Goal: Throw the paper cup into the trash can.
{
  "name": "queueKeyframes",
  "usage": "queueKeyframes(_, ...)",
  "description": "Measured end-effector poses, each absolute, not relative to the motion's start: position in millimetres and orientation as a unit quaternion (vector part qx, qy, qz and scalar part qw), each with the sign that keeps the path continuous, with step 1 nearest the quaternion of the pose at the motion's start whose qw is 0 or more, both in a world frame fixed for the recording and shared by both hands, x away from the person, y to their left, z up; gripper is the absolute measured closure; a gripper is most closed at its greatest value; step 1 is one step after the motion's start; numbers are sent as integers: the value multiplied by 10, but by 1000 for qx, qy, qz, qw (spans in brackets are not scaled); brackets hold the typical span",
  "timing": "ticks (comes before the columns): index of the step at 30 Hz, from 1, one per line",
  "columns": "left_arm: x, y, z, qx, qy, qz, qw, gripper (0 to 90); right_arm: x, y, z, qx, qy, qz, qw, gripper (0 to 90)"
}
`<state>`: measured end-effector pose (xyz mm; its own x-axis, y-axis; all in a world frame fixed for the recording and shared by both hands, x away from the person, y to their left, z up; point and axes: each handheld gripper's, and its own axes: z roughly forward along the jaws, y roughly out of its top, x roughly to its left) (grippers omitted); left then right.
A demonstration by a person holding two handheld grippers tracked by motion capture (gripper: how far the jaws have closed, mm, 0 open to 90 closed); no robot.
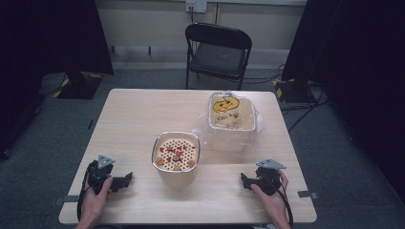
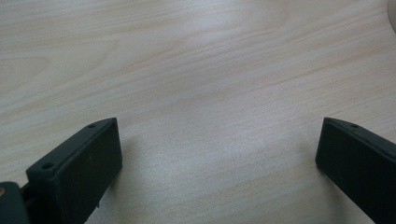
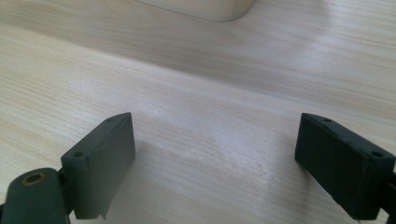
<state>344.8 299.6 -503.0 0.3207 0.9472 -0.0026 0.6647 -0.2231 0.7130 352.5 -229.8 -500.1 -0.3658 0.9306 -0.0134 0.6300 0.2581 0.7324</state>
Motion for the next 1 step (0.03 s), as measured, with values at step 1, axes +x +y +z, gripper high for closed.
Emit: queueKeyframes(1,3448,2996,-5030,749,538,224,315,0,3525,-2298,-5001,514,759,327,230,114)
